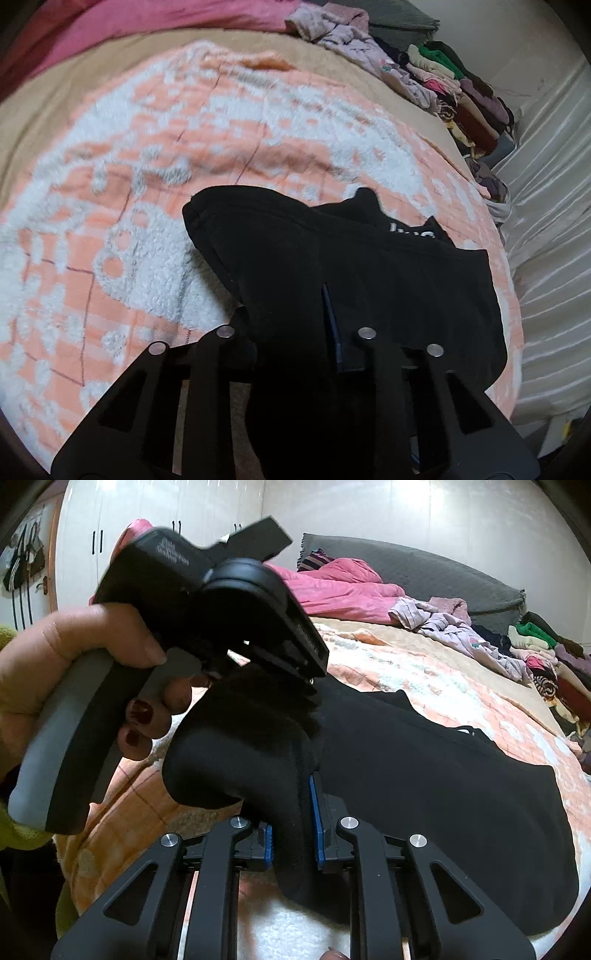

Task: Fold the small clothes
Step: 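Lift the gripped side and fold it over onto the sweatshirt with both tools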

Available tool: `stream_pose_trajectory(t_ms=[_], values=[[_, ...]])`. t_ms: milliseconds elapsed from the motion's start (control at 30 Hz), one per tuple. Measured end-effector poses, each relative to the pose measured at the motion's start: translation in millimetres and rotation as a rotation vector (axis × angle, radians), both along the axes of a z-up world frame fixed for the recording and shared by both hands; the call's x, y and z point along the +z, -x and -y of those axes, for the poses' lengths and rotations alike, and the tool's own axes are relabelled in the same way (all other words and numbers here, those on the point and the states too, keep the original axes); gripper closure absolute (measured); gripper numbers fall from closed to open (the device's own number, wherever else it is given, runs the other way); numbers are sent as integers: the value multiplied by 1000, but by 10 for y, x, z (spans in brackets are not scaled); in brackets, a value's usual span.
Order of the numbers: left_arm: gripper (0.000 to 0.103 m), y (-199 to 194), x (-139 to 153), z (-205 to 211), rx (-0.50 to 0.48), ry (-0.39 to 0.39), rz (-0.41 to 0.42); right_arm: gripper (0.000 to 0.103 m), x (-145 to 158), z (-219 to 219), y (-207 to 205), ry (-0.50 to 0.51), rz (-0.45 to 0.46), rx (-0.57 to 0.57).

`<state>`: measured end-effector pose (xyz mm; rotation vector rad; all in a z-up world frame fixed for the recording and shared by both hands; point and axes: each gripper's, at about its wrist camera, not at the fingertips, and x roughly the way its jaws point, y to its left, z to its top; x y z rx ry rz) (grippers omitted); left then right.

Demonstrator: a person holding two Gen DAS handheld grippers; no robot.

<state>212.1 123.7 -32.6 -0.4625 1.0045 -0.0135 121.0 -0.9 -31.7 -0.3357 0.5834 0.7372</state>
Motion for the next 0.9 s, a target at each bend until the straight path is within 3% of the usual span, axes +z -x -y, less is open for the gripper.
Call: stream_pose_trajectory(t_ms=[200, 433, 900], values=[[87, 49, 307, 163, -8, -36, 53, 89, 161, 182, 32, -59, 23, -33], [87, 42, 601, 500, -26, -68, 105, 90, 325, 596, 73, -196, 25, -104], [87, -31, 855, 1228, -89, -124, 144, 90, 396, 1210, 172, -313, 14, -203]])
